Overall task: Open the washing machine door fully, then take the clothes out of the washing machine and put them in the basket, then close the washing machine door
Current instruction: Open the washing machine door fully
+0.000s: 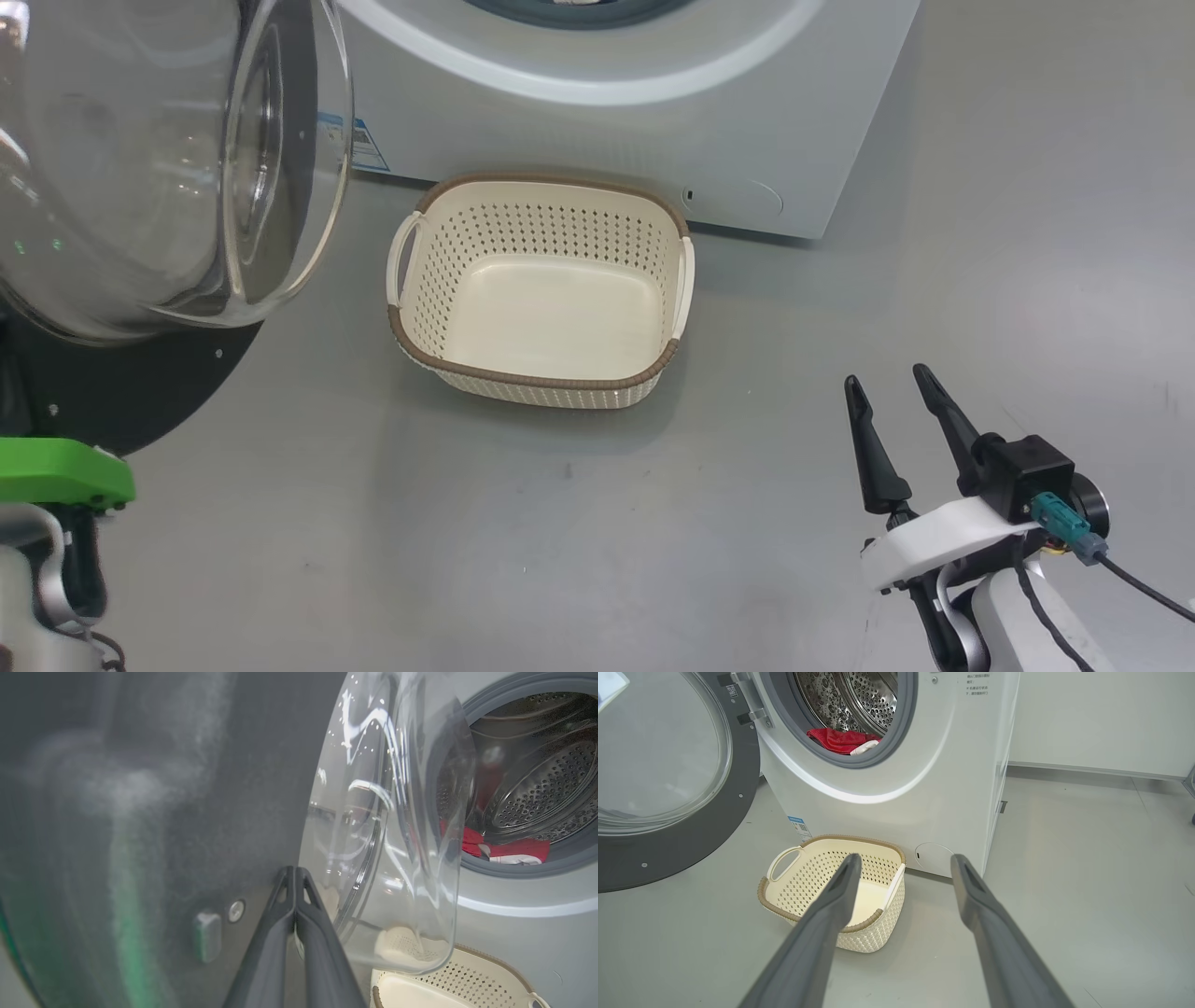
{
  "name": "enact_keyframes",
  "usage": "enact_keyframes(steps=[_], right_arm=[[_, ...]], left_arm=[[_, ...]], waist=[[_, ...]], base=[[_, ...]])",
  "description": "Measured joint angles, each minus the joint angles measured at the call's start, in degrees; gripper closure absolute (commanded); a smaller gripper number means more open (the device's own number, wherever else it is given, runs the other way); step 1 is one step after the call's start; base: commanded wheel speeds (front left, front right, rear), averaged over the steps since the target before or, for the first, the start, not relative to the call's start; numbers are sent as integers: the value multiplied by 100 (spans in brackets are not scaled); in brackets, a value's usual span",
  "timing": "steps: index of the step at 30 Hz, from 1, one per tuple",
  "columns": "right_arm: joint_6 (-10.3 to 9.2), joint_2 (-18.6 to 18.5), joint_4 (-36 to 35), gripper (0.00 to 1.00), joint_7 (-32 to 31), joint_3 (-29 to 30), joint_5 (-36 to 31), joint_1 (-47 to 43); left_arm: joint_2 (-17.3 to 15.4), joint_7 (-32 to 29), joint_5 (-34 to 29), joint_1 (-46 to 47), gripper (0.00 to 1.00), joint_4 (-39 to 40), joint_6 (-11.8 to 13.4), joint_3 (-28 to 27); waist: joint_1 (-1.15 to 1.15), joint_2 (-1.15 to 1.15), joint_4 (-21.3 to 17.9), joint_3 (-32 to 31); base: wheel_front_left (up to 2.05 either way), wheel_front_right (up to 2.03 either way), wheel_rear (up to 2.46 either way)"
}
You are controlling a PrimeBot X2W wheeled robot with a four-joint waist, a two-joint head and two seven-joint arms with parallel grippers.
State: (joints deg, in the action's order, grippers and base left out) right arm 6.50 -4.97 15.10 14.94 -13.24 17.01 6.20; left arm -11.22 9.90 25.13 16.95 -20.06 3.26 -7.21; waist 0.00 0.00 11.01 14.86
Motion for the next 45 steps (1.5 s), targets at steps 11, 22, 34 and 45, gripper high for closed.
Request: enact_keyframes(steps=[11, 22, 34, 45], right_arm=[[0, -187, -20, 0, 0, 24, -65, 213], [0, -366, -92, 0, -90, 91, -126, 383], [-1, -448, -158, 0, -108, 142, -204, 509], [-1, -321, 21, 0, -101, 188, -126, 519]], left_arm=[[-297, 83, 207, 266, 100, -160, 66, -502], [-478, 83, 414, 632, 100, -392, 99, -737], [-687, 153, 503, 999, 100, -758, 97, -896], [-636, 275, 388, 1065, 100, -1099, -18, -683]], waist=[[0, 0, 16, 438], [0, 0, 65, 796], [0, 0, 132, 1053], [0, 0, 141, 741]], base=[[0, 0, 0], [0, 0, 0], [0, 0, 0], [0, 0, 0]])
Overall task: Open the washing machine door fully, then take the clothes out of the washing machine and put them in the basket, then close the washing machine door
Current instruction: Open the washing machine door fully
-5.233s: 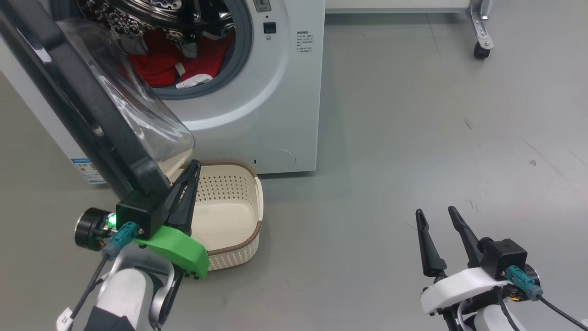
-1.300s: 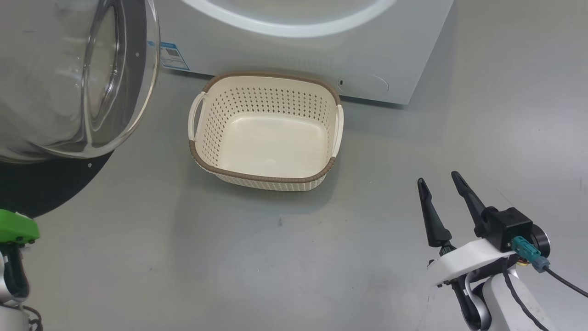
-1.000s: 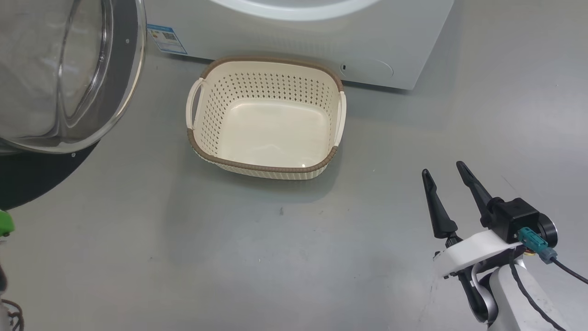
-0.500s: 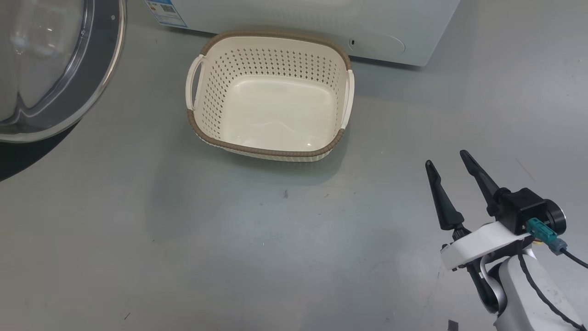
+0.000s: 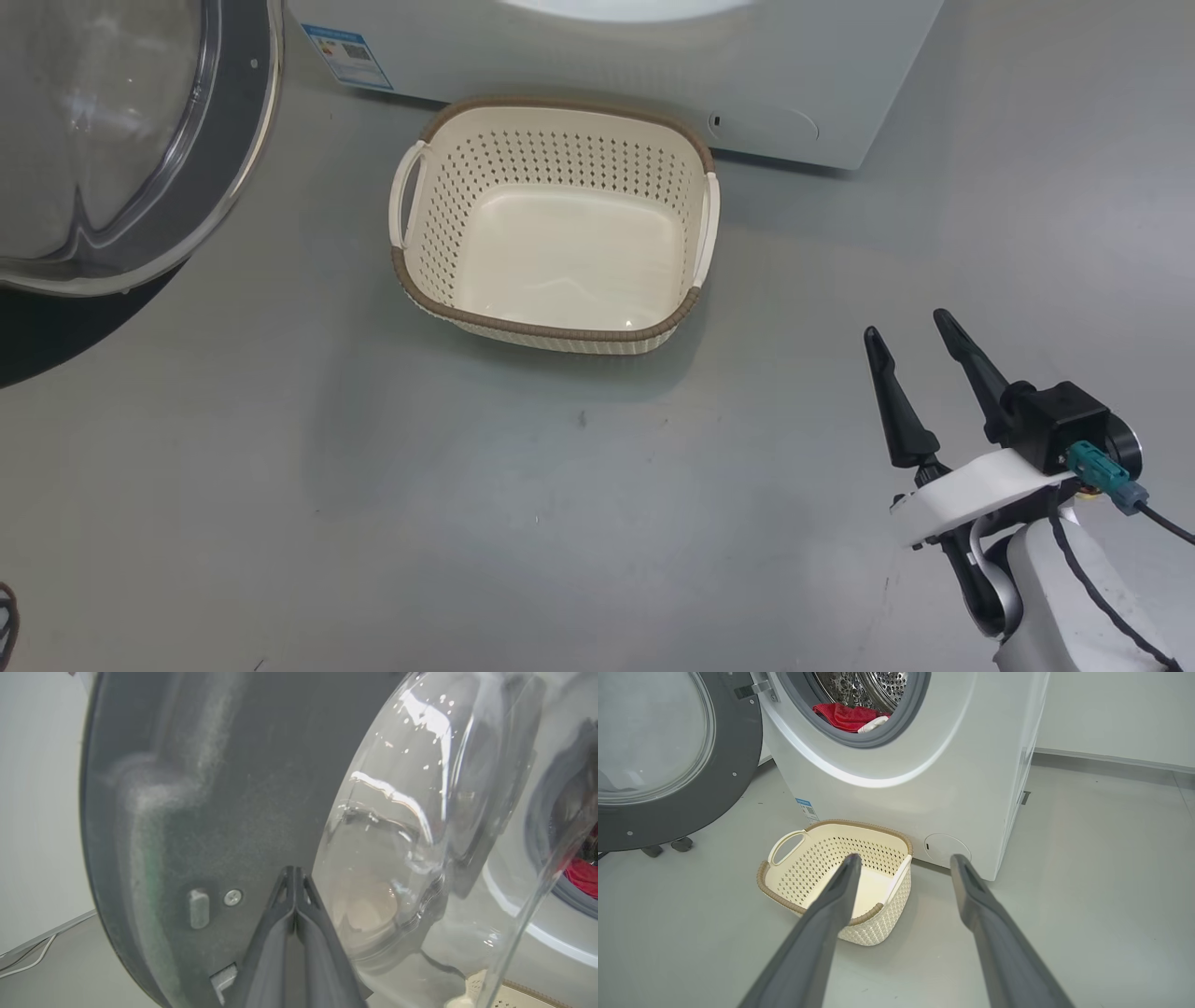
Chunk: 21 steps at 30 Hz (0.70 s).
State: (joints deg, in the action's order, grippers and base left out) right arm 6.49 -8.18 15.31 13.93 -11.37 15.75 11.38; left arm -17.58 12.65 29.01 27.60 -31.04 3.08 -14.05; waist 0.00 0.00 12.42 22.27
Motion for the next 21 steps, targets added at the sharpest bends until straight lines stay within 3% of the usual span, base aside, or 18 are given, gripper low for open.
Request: enact_keyframes(steps=[21], right_arm=[[1, 321, 366, 0, 11, 152, 414, -72]], left_arm=[[292, 55, -566, -654, 100, -124, -349, 876]], waist=[[0, 0, -333, -1104]], base=[[0, 0, 0]])
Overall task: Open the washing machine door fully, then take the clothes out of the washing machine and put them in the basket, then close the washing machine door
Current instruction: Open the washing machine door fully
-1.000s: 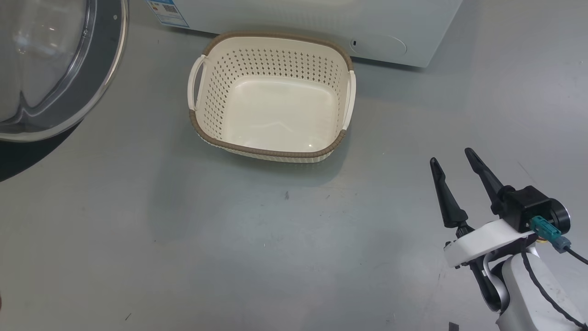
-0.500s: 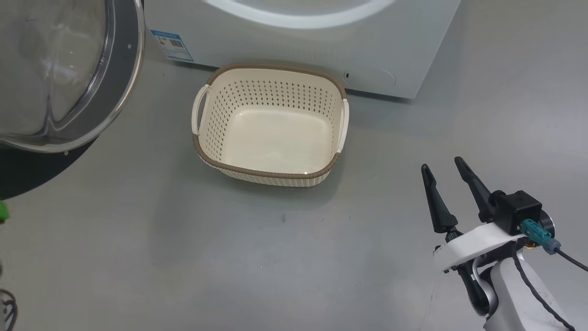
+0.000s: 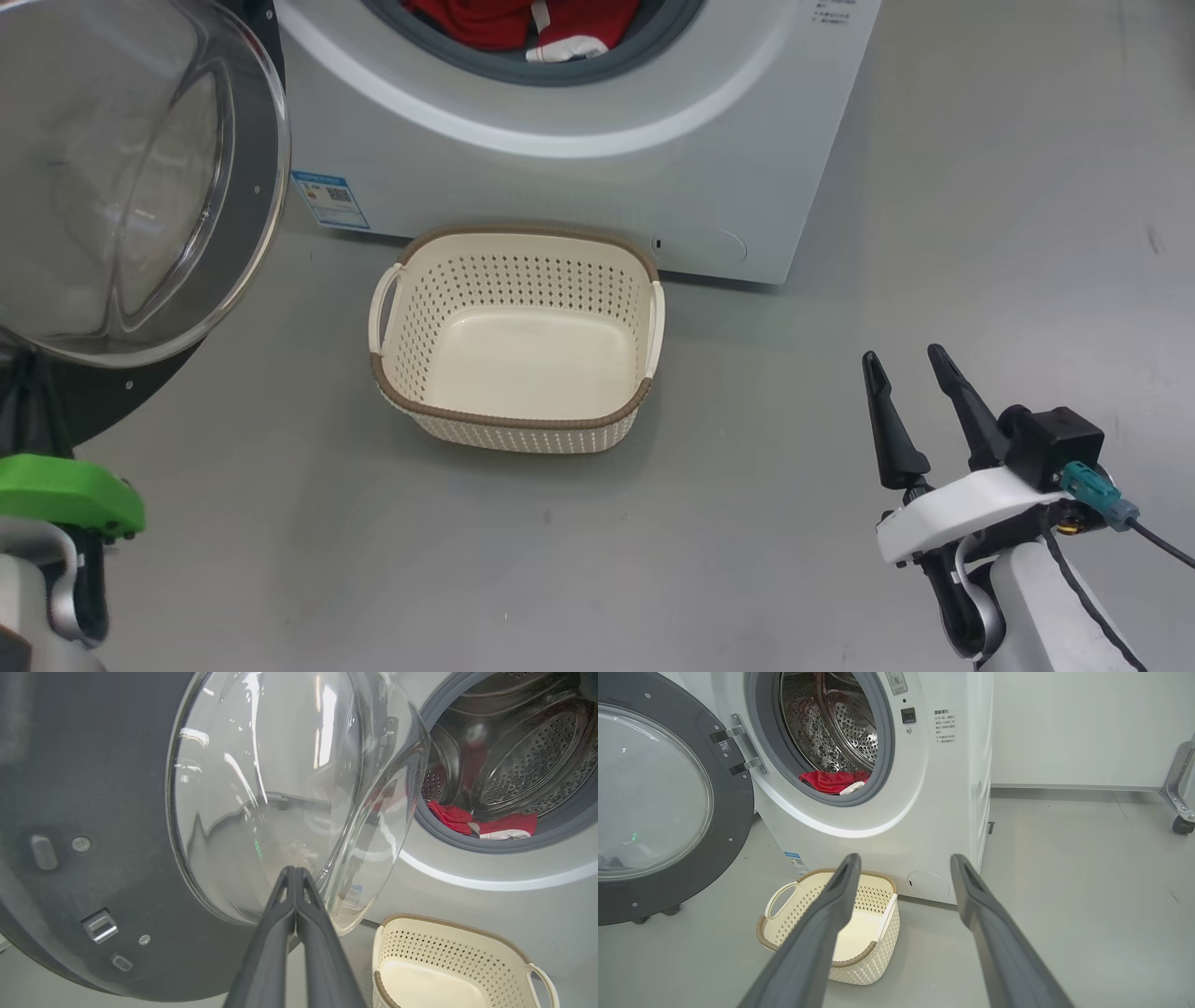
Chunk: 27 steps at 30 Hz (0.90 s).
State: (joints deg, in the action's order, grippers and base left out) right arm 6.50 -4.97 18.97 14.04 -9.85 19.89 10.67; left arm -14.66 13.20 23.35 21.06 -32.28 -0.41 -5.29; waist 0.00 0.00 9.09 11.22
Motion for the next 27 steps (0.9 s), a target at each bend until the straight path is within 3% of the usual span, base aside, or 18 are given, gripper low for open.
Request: enact_keyframes(steps=[15, 27], right_arm=[[18, 99, -141, 0, 41, 35, 126, -318], [18, 118, -416, 0, 41, 187, 126, -531]], left_arm=[[549, 58, -96, -743, 100, 411, -244, 352], [907, 108, -136, -999, 100, 925, -348, 666]], waist=[[0, 0, -658, -764], [0, 0, -1094, -961]], base=[[0, 0, 0], [0, 0, 0]])
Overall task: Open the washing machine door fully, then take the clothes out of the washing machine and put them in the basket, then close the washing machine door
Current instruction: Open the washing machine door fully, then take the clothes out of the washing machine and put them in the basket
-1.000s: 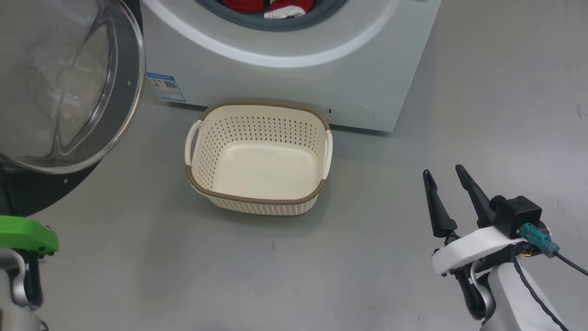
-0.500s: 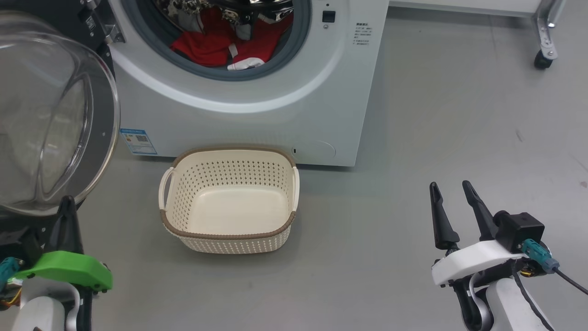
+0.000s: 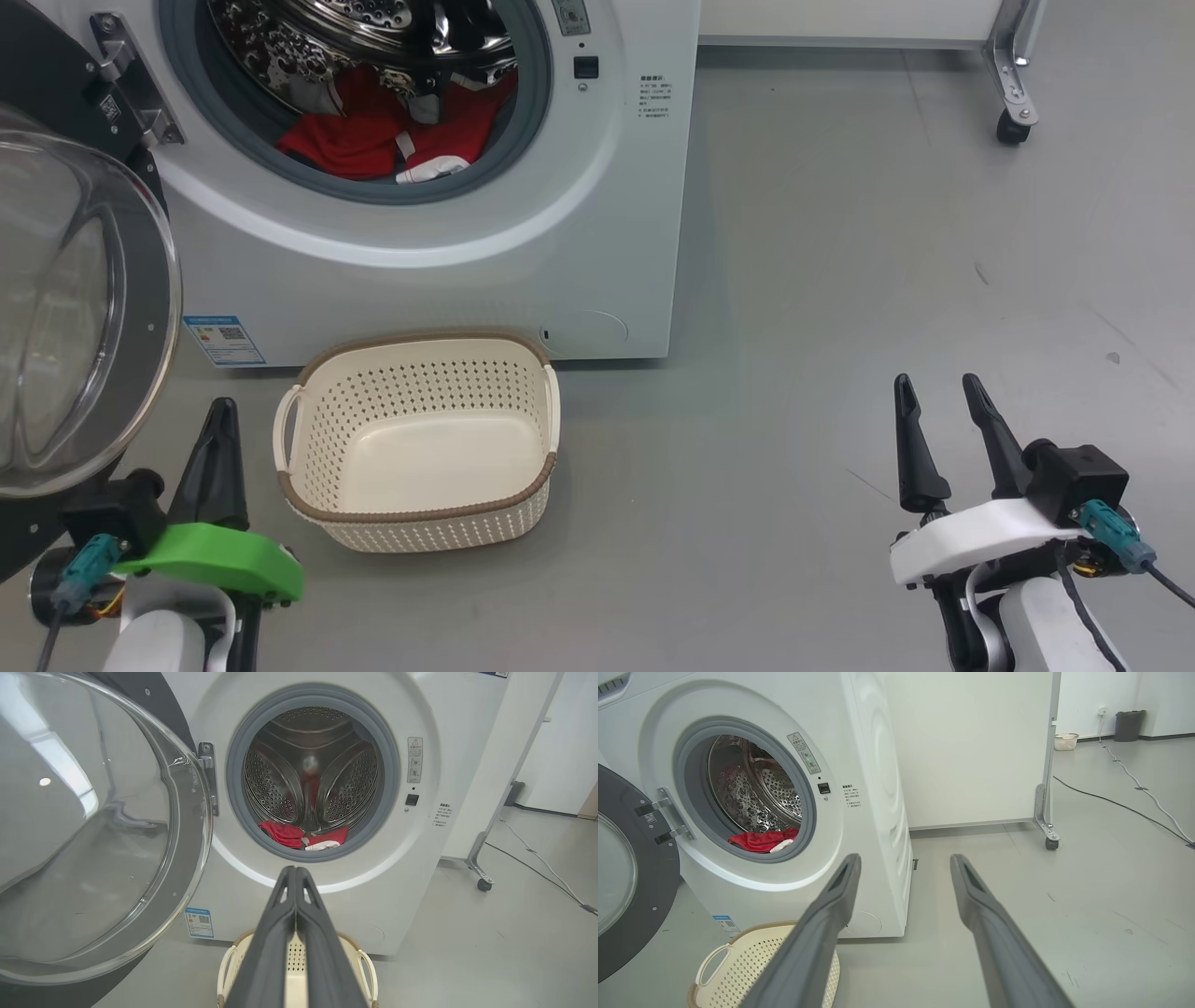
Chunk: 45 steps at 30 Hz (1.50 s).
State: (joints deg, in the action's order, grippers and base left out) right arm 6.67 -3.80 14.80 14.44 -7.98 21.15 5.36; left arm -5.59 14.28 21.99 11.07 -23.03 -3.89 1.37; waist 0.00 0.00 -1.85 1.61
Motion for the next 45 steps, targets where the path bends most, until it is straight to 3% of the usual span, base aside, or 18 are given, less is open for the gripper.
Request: enact_keyframes(steps=[4, 6, 8, 45], right_arm=[[0, 7, -53, 0, 0, 13, 0, -7], [0, 9, -80, 0, 0, 22, 0, -9], [0, 11, -113, 0, 0, 33, -1, -14], [0, 35, -216, 0, 0, 26, -114, -121]], left_arm=[[33, 0, -62, -78, 100, 63, -2, 129], [52, 1, -145, -152, 58, 85, -2, 201], [66, 1, -208, -201, 0, 116, -2, 237], [167, 15, -341, -347, 0, 450, 8, 265]], waist=[[0, 0, -13, 42], [0, 0, -15, 59], [0, 0, -15, 77], [0, 0, 23, 199]], base=[[0, 0, 0], [0, 0, 0], [0, 0, 0], [0, 0, 0]])
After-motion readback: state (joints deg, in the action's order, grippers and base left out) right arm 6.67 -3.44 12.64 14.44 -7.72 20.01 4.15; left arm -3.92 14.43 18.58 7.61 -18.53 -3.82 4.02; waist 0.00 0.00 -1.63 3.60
